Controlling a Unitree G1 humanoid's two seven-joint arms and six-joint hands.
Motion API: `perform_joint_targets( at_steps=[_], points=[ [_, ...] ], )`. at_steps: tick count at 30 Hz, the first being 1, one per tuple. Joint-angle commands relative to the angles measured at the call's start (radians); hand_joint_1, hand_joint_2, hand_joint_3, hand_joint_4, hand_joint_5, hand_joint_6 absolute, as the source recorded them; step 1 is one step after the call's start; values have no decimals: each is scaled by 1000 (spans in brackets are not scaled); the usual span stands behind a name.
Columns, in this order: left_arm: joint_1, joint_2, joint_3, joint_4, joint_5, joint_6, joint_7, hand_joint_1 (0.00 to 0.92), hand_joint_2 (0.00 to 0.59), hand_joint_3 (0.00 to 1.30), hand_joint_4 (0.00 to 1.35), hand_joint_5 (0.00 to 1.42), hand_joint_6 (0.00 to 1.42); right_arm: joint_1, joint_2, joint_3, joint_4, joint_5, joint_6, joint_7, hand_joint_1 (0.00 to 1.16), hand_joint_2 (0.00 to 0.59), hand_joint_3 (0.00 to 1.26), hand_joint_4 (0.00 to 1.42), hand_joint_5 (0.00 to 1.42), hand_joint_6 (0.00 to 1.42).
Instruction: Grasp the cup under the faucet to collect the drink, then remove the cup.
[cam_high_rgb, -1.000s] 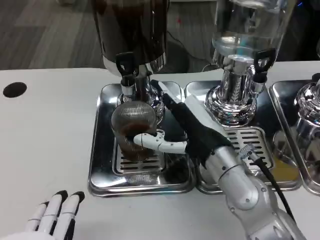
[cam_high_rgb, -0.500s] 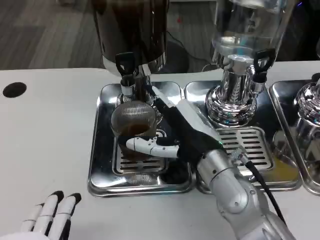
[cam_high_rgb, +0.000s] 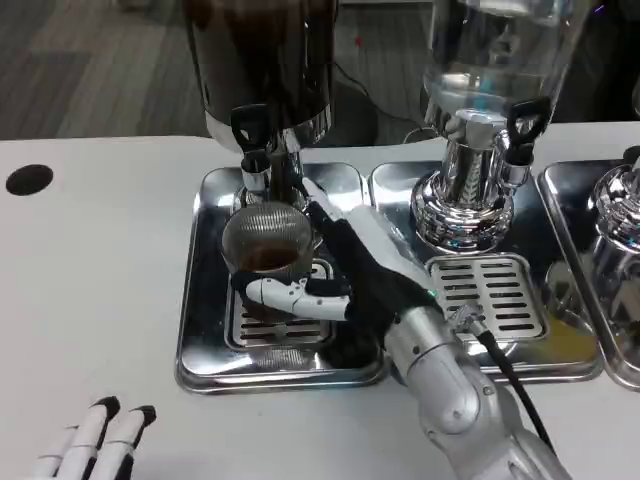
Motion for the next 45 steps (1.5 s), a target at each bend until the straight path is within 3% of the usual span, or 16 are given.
perform_joint_targets(
  at_steps=[1, 9, 19, 37, 45],
  points=[
    [14, 1, 21, 5, -23, -15, 3, 0, 91, 152, 44, 129, 445, -19, 14, 8, 16, -8, 12, -17, 491, 126, 0, 0, 0, 0],
    [21, -1, 48, 12, -45, -33, 3, 0, 94, 165, 62, 130, 445, -21, 27, 14, 30, -11, 9, -38, 494, 126, 17, 0, 0, 0],
    [25, -8, 75, 15, -62, -53, 4, 0, 95, 166, 72, 139, 445, -31, 42, 28, 57, -17, 13, -63, 494, 127, 149, 12, 14, 0],
    [14, -20, 73, 4, -53, -65, -25, 0, 100, 176, 120, 178, 445, -24, 24, 25, 66, -14, -3, -83, 518, 134, 184, 44, 43, 0],
    [15, -26, 70, -7, -45, -69, -36, 0, 100, 176, 141, 201, 454, -7, 17, 24, 56, -14, -22, -104, 543, 138, 240, 167, 138, 0]
  ],
)
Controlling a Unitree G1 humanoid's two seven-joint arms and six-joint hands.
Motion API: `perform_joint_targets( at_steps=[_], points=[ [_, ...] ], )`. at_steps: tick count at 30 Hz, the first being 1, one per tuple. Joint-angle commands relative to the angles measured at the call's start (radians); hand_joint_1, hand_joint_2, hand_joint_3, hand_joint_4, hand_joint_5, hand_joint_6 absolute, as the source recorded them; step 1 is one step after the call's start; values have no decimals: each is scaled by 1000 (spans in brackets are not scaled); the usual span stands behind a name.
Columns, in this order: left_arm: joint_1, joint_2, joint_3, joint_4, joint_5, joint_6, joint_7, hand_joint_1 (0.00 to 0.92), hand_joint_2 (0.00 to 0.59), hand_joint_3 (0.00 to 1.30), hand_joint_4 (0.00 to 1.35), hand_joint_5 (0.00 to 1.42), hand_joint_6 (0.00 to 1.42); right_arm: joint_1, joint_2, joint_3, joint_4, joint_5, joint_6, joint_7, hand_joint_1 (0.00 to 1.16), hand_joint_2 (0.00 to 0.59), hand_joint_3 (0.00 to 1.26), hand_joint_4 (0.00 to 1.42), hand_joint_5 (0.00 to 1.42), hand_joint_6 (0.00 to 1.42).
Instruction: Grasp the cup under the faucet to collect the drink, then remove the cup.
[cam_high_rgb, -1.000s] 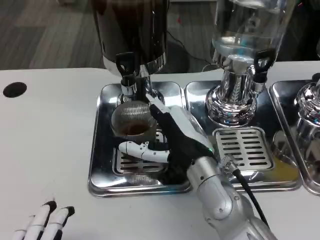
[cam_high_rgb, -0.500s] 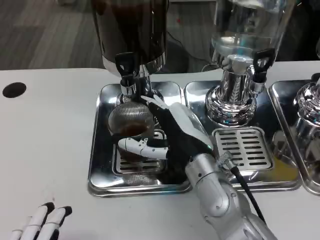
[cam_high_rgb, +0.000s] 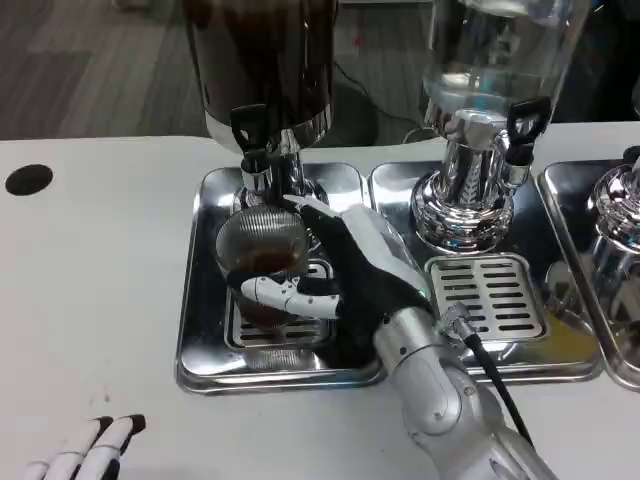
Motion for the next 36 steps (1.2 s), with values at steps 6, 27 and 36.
perform_joint_targets(
  at_steps=[6, 27, 36],
  points=[
    [11, -5, -2, -15, 22, -14, -12, 0, 101, 176, 143, 207, 457, 29, -7, 3, -11, -7, -35, -33, 562, 138, 251, 258, 257, 127],
    [37, -18, 1, 2, 23, -38, 7, 0, 100, 194, 166, 243, 468, 61, -16, -7, -41, 0, -52, -34, 569, 138, 266, 300, 390, 441],
    [36, -25, -4, 11, 29, -44, 9, 0, 100, 195, 167, 246, 470, 71, -23, -10, -63, 3, -55, -30, 569, 138, 266, 312, 406, 450]
  ],
)
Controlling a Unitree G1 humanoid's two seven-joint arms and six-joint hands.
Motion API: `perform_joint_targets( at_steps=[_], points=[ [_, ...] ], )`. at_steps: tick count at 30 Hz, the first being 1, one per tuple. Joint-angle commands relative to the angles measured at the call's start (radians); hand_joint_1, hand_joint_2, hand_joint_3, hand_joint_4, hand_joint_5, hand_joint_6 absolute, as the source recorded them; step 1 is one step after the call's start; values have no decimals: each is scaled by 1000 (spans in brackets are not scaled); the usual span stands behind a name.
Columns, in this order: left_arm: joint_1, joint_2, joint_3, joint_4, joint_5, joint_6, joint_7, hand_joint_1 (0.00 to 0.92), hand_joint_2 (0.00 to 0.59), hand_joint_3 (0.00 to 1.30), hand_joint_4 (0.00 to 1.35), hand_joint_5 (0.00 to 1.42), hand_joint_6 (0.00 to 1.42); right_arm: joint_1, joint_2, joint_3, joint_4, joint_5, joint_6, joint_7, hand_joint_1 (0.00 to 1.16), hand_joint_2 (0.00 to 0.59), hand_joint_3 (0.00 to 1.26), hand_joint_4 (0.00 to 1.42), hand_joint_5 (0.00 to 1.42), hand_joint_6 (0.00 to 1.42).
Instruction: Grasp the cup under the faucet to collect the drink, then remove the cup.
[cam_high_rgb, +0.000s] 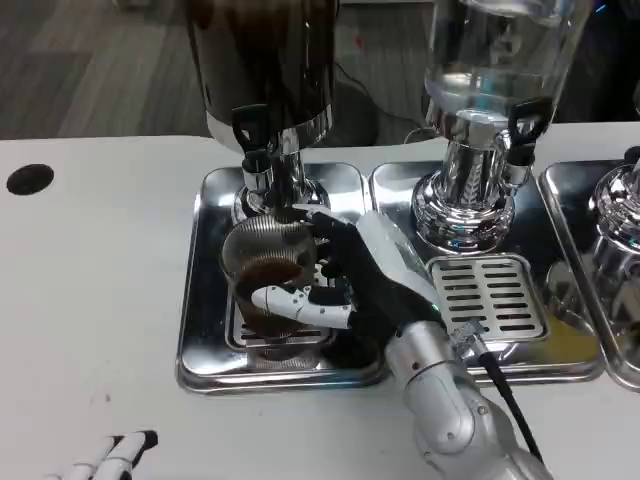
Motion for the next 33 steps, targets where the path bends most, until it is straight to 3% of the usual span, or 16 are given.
perform_joint_targets(
  at_steps=[1, 17, 33],
  points=[
    [10, -4, -3, 10, 3, -7, 9, 0, 100, 195, 167, 246, 470, 10, -6, -2, -24, -1, -15, -3, 569, 138, 266, 313, 407, 451],
    [-11, 0, -14, 17, 5, -2, -7, 0, 109, 197, 167, 261, 483, 15, -26, -15, -40, 7, -5, 7, 569, 138, 279, 313, 407, 461],
    [-10, 3, -3, 9, -10, 3, -22, 0, 112, 202, 175, 263, 487, 3, -25, -11, 20, 5, -23, 2, 569, 138, 257, 275, 367, 385]
  ],
)
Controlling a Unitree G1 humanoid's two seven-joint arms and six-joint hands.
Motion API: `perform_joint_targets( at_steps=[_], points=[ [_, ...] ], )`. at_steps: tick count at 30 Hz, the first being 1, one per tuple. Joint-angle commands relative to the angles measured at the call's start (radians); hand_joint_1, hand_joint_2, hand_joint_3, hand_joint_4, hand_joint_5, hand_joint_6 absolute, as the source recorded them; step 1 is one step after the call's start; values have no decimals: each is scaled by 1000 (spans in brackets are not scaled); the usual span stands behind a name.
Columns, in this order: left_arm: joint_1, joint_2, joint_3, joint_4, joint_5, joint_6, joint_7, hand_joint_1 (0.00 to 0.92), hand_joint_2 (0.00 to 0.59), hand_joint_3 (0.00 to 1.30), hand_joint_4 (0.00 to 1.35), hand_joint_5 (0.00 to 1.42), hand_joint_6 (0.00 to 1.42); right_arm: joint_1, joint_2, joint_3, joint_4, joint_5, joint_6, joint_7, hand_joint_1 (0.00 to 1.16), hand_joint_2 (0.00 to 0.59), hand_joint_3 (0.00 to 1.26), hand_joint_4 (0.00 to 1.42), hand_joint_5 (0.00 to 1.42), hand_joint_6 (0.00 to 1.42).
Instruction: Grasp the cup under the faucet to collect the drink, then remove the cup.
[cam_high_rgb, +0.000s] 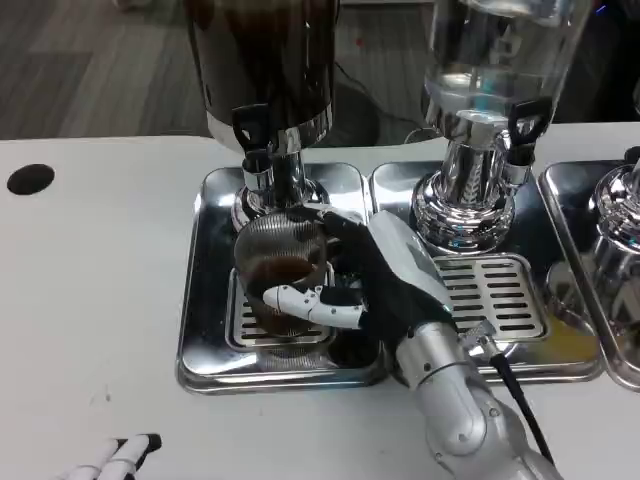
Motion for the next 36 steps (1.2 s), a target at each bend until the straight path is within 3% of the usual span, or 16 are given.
perform_joint_targets(
  at_steps=[1, 22, 36],
  points=[
    [-2, 2, 2, -2, -11, 5, -21, 0, 112, 203, 176, 263, 487, -6, -3, -1, 30, 1, -13, 0, 569, 138, 257, 275, 366, 385],
    [-36, -2, -3, -2, -3, 22, -63, 0, 115, 235, 191, 263, 489, -24, -10, -15, 92, 19, -55, 9, 452, 107, 211, 222, 295, 245],
    [-32, -2, 2, -7, -4, 23, -59, 3, 127, 254, 201, 263, 508, -12, -5, -18, 94, 16, -72, -21, 480, 120, 259, 288, 347, 313]
  ],
)
